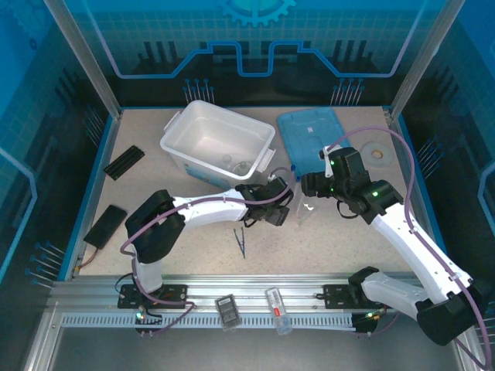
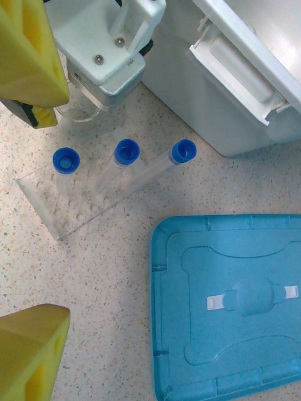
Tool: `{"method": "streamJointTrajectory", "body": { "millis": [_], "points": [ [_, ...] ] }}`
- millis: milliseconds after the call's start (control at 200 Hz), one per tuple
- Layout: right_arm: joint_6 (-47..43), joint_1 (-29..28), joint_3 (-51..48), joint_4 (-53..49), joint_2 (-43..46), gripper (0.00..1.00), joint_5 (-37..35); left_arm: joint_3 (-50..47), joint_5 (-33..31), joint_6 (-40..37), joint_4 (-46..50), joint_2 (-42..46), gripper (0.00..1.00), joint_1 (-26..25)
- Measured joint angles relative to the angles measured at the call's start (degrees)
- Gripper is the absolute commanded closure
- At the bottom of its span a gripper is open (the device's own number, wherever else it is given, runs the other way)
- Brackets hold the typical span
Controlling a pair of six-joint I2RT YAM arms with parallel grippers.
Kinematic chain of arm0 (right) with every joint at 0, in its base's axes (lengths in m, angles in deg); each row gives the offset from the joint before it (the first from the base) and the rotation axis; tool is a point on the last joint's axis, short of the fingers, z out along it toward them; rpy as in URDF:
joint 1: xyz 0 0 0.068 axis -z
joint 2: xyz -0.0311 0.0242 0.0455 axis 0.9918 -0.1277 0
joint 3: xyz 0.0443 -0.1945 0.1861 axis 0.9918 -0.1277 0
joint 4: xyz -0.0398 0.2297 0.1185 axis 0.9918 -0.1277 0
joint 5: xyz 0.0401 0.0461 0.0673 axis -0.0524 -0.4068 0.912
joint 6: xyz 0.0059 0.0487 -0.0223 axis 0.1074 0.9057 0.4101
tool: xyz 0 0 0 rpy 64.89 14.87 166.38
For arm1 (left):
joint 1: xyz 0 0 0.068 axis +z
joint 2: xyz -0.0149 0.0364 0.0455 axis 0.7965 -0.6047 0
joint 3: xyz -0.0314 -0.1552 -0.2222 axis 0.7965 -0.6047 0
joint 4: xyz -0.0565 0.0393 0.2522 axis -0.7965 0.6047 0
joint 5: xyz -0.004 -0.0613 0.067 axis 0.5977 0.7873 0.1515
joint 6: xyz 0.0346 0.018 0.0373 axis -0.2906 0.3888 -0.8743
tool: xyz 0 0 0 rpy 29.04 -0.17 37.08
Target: Organize the chemistry lab equipment
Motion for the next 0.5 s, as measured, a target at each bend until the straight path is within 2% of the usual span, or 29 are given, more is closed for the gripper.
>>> {"method": "streamJointTrajectory", "body": {
  "millis": [500],
  "points": [
    [-0.02, 0.00, 0.00, -0.02, -0.46, 0.18, 0.02, 1.01, 0.00, -0.24, 0.02, -1.18, 0.48, 0.02]
  ]
}}
